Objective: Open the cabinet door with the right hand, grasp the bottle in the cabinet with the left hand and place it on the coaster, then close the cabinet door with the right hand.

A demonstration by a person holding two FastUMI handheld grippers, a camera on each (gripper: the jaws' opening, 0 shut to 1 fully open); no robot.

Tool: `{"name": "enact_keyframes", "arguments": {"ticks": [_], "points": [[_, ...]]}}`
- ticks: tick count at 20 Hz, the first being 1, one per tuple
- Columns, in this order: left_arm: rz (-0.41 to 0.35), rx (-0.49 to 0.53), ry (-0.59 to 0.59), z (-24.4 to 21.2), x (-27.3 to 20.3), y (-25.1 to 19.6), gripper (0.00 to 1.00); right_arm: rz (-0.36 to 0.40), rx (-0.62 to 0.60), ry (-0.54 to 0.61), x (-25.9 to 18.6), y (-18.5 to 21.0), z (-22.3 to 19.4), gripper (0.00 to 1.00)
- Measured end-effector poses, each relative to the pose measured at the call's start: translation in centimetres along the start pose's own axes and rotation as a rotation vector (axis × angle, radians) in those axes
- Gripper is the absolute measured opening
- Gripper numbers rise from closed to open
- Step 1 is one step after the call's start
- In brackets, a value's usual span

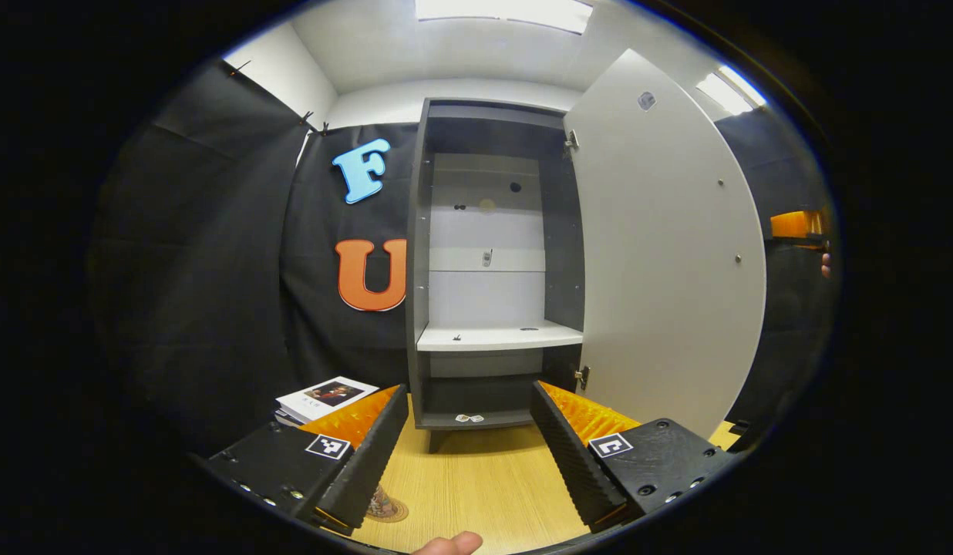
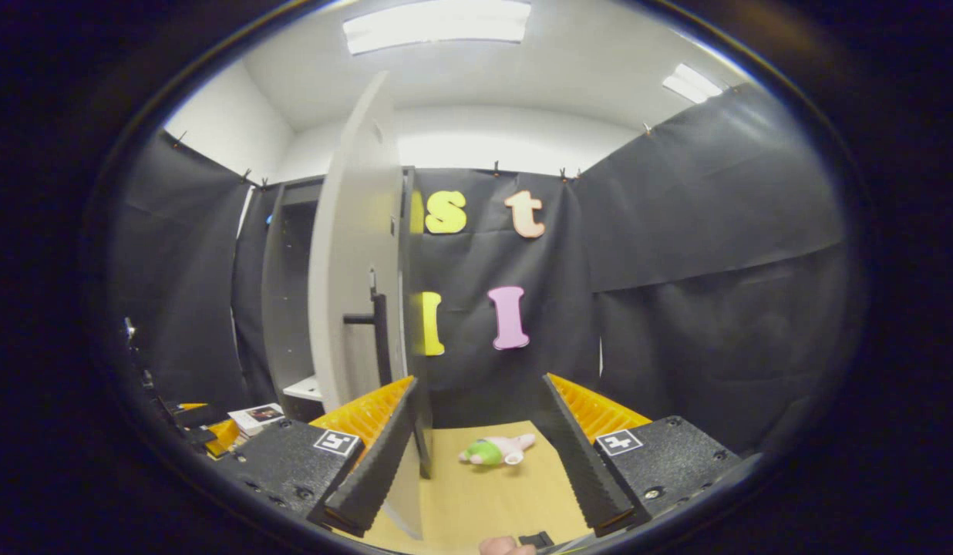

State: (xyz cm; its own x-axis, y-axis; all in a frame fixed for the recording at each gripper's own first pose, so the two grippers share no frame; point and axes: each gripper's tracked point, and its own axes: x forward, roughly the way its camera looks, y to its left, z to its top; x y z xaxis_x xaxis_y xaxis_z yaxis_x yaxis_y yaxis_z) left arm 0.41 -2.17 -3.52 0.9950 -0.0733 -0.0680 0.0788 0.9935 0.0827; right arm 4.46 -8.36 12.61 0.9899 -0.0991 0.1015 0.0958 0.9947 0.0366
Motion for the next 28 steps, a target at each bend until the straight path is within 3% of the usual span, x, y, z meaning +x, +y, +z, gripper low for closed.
{"name": "enact_keyframes", "arguments": {"ticks": [6, 12, 13, 14, 28], "points": [[0.018, 0.018, 0.028, -0.8, -1.1, 0.3, 0.96, 0.044, 0.069, 0.064, 5.1, 0.2, -2.8, 0.96], [0.053, 0.042, 0.039, -1.3, -1.9, 1.3, 0.96, 0.081, 0.033, 0.046, 5.2, 2.4, -2.3, 0.95], [0.054, 0.042, 0.041, -1.3, -1.9, 1.4, 0.96, 0.087, 0.022, 0.038, 5.2, 2.6, -2.1, 0.89], [0.054, 0.041, 0.040, -1.3, -1.9, 1.5, 0.96, 0.093, 0.005, 0.046, 5.2, 3.1, -2.2, 0.95], [0.095, 0.045, 0.039, -1.7, -2.1, 5.7, 0.96, 0.290, 0.011, 0.056, 4.9, 15.6, -3.2, 0.95]]}}
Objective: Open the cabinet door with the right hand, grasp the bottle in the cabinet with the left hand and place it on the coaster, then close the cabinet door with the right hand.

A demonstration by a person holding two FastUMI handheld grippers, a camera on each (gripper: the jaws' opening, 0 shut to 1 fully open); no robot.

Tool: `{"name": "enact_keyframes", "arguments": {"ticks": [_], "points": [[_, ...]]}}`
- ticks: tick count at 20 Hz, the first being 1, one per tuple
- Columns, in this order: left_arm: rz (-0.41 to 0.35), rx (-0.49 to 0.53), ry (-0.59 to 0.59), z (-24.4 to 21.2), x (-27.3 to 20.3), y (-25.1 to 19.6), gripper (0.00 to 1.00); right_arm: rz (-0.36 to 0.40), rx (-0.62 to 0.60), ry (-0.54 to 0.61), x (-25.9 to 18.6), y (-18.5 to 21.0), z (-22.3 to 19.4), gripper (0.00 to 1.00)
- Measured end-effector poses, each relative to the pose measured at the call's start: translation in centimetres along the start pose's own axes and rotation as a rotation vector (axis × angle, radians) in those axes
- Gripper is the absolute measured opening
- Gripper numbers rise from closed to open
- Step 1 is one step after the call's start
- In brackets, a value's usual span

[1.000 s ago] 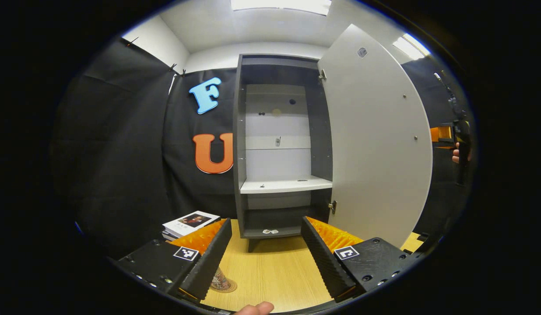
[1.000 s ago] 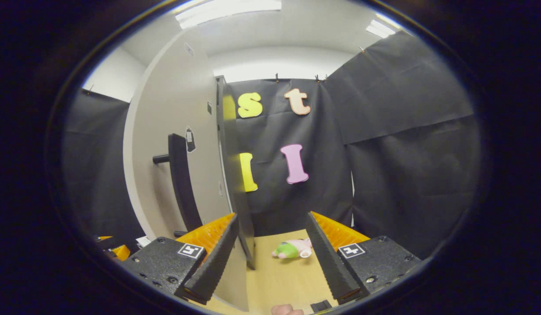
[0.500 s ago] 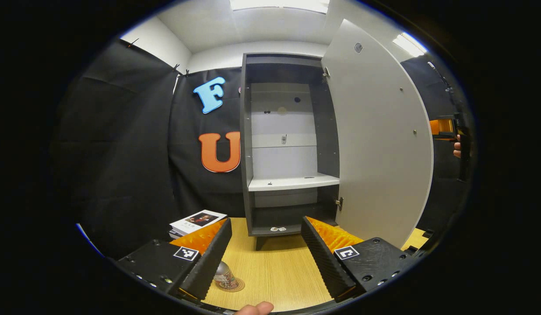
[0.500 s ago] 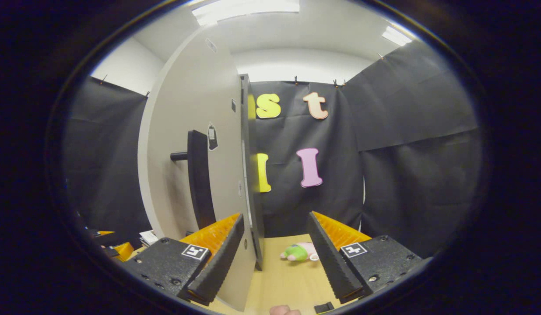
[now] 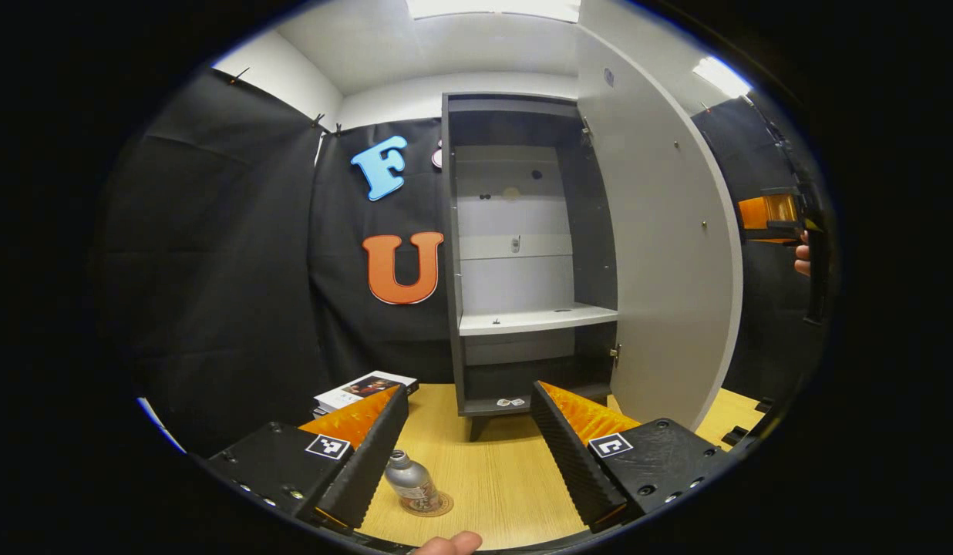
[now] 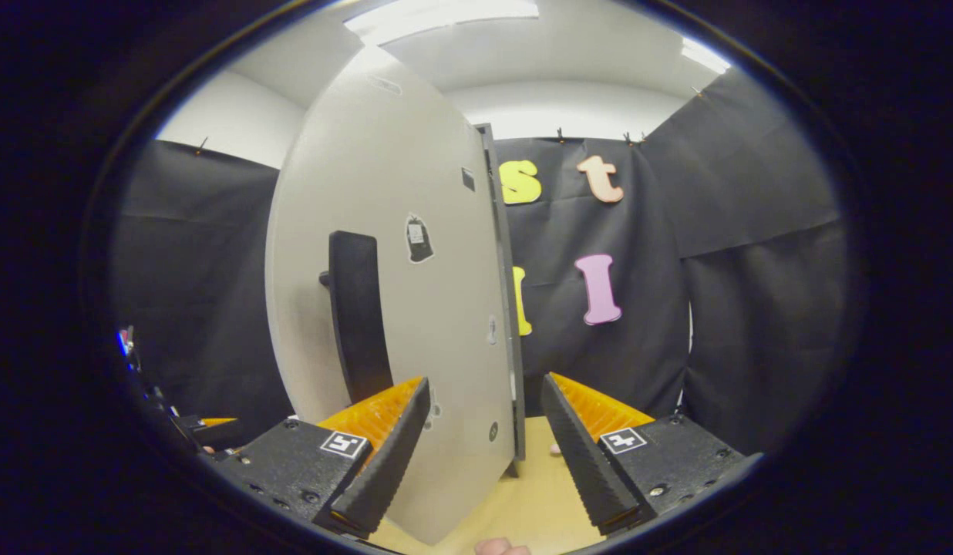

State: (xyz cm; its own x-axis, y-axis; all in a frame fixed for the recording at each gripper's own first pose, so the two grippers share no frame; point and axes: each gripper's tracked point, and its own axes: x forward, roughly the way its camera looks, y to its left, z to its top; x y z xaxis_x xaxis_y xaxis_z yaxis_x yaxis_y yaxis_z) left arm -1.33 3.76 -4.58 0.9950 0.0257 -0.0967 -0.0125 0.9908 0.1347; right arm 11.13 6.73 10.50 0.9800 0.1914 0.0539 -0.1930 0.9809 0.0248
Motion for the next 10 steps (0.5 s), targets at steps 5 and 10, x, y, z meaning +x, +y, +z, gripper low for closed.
{"name": "enact_keyframes", "arguments": {"ticks": [5, 10], "points": [[0.017, -0.004, 0.015, -0.6, 0.0, 1.5, 0.96, 0.088, -0.006, 0.005, 2.5, 4.6, -0.6, 0.95], [0.041, -0.008, 0.022, -0.9, -0.3, 2.7, 0.96, 0.206, 0.041, 0.017, 7.3, 10.0, -1.4, 0.95]]}}
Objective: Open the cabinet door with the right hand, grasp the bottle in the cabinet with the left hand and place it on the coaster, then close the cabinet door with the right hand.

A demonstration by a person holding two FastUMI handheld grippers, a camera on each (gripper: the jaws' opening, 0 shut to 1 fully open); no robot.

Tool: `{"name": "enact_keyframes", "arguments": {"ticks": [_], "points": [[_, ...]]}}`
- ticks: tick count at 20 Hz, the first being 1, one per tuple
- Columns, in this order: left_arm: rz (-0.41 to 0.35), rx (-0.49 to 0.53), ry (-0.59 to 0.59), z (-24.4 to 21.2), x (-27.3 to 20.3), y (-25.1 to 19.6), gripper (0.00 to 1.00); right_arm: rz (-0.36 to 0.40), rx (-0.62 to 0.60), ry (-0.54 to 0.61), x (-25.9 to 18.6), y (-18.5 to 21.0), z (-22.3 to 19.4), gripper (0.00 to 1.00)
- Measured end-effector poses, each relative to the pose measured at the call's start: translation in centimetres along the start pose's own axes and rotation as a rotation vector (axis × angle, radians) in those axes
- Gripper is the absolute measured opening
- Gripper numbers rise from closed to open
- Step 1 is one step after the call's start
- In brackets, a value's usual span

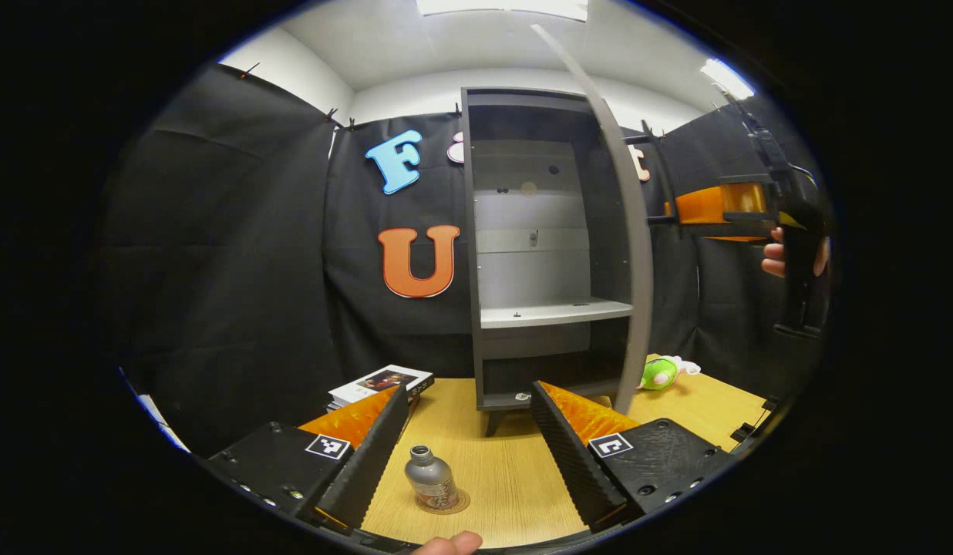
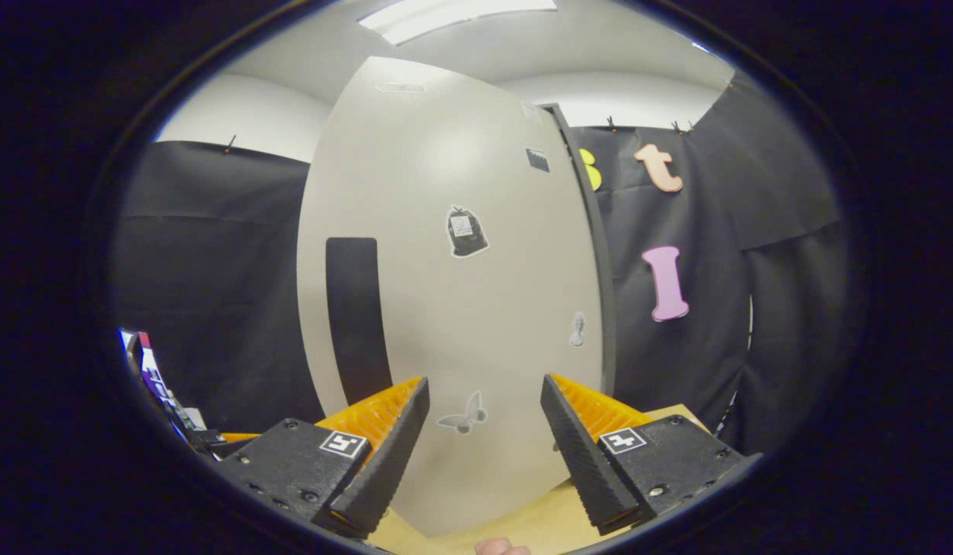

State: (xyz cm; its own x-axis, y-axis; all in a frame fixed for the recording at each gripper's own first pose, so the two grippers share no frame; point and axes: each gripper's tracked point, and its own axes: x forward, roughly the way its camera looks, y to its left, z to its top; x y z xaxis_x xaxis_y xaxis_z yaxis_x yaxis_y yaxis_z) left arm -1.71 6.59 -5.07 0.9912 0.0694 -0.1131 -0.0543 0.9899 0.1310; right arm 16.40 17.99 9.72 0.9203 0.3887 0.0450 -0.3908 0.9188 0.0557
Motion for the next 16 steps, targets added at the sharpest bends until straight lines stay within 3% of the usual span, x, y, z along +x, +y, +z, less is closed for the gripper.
{"name": "enact_keyframes", "arguments": {"ticks": [8, 12, 16], "points": [[0.066, -0.005, 0.028, -1.2, -0.7, 3.0, 0.96, 0.038, 0.001, 0.028, 7.6, 2.8, -2.4, 0.95], [0.090, -0.022, 0.019, -1.1, -1.3, 3.8, 0.96, 0.038, -0.013, 0.029, 7.0, 3.2, -3.5, 0.95], [0.087, -0.028, -0.001, -0.1, -1.4, 3.3, 0.96, 0.018, -0.036, 0.012, 3.7, 2.6, -3.1, 0.95]]}}
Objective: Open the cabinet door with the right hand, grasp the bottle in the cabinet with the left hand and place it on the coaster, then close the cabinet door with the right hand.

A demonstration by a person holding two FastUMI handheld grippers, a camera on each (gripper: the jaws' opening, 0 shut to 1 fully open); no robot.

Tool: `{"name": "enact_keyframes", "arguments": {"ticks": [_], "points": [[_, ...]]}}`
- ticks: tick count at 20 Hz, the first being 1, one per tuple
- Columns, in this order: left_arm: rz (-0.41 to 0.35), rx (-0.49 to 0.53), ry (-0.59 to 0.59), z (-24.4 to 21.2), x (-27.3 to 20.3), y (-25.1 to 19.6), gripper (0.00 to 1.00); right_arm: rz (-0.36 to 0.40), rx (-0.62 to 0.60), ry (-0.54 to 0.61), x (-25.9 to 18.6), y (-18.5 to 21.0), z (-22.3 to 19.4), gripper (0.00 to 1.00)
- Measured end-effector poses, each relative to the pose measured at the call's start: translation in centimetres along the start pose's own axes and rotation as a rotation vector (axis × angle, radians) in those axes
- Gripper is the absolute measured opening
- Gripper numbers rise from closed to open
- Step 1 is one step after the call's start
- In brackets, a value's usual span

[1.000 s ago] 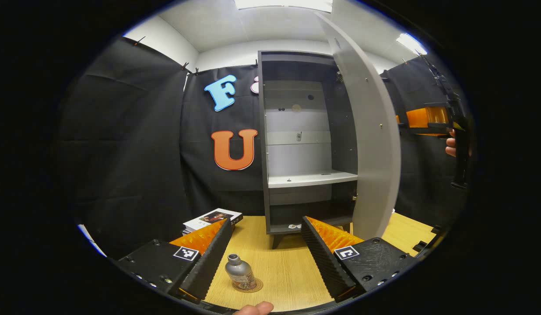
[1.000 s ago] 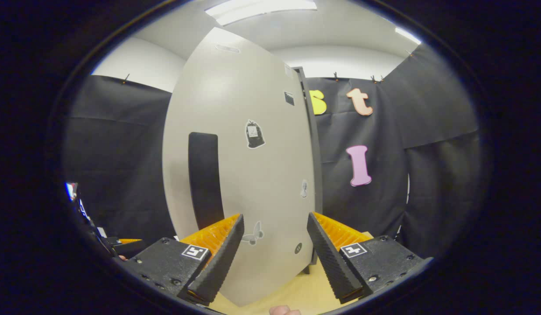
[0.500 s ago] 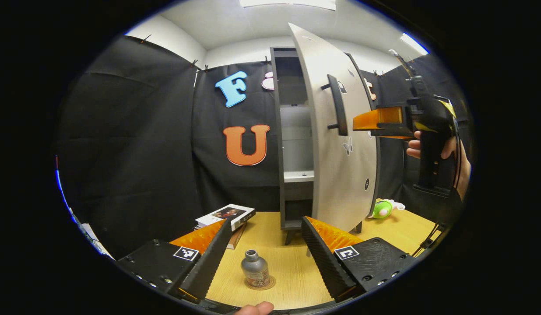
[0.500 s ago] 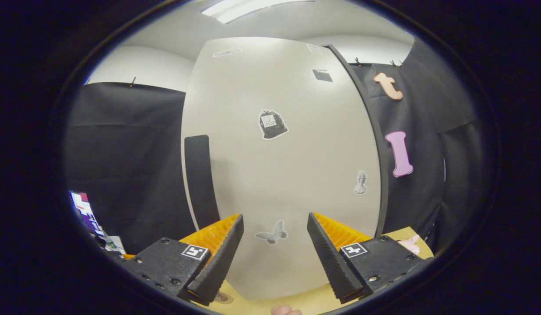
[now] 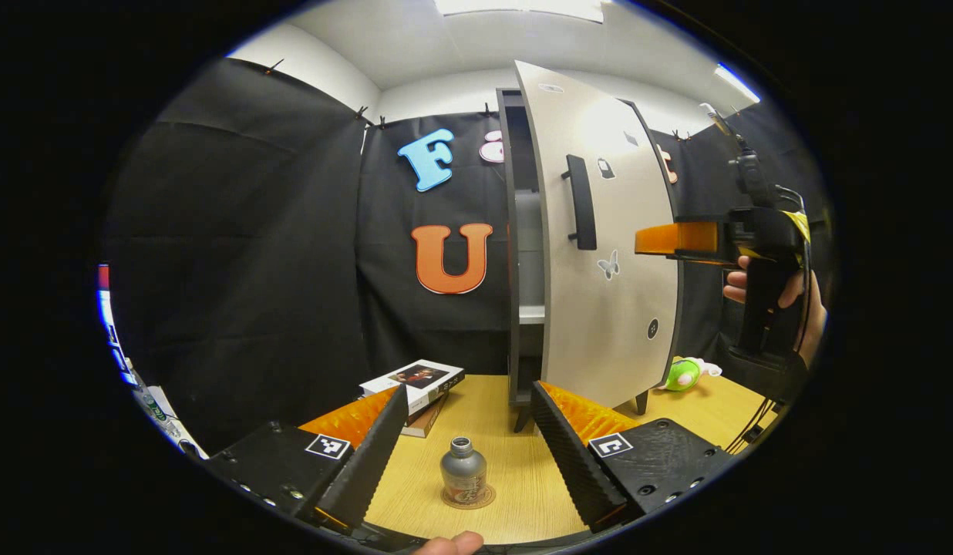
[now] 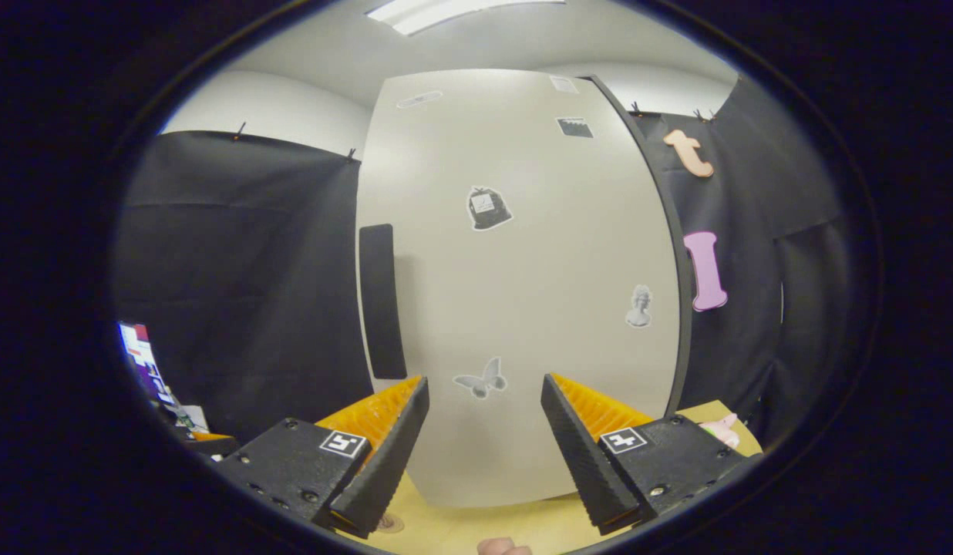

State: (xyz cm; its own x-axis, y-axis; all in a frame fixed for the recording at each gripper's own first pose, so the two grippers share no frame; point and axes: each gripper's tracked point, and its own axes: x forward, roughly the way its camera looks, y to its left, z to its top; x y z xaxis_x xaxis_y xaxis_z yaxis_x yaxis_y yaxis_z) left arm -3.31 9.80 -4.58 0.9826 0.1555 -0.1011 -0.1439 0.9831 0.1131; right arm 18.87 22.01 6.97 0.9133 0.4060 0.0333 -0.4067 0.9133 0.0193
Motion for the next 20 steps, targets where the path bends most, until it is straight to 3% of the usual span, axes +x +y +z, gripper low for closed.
{"name": "enact_keyframes", "arguments": {"ticks": [5, 6, 7, 10, 11, 12, 15, 20], "points": [[-0.046, -0.019, -0.027, 1.4, 0.1, -3.0, 0.96, -0.081, -0.046, -0.048, -6.7, -2.6, 1.4, 0.96], [-0.058, -0.024, -0.031, 1.7, 0.2, -3.8, 0.96, -0.112, -0.052, -0.052, -8.2, -3.7, 1.6, 0.91], [-0.074, -0.030, -0.035, 1.9, 0.1, -4.8, 0.96, -0.146, -0.060, -0.060, -9.7, -5.1, 1.8, 0.96], [-0.120, -0.049, -0.044, 2.4, -0.1, -7.8, 0.96, -0.276, -0.077, -0.077, -14.3, -9.2, 1.4, 0.96], [-0.136, -0.052, -0.048, 2.6, -0.2, -8.8, 0.96, -0.309, -0.071, -0.076, -15.5, -10.3, 0.8, 0.92], [-0.148, -0.052, -0.052, 2.7, -0.3, -9.8, 0.96, -0.337, -0.065, -0.075, -16.6, -11.3, 0.1, 0.96], [-0.180, -0.066, -0.070, 2.7, -0.7, -12.2, 0.96, -0.418, -0.026, -0.024, -19.0, -14.4, -3.6, 0.96], [-0.192, -0.054, -0.041, 1.0, -1.0, -14.4, 0.96, -0.483, -0.012, 0.006, -21.3, -17.2, -7.6, 0.96]]}}
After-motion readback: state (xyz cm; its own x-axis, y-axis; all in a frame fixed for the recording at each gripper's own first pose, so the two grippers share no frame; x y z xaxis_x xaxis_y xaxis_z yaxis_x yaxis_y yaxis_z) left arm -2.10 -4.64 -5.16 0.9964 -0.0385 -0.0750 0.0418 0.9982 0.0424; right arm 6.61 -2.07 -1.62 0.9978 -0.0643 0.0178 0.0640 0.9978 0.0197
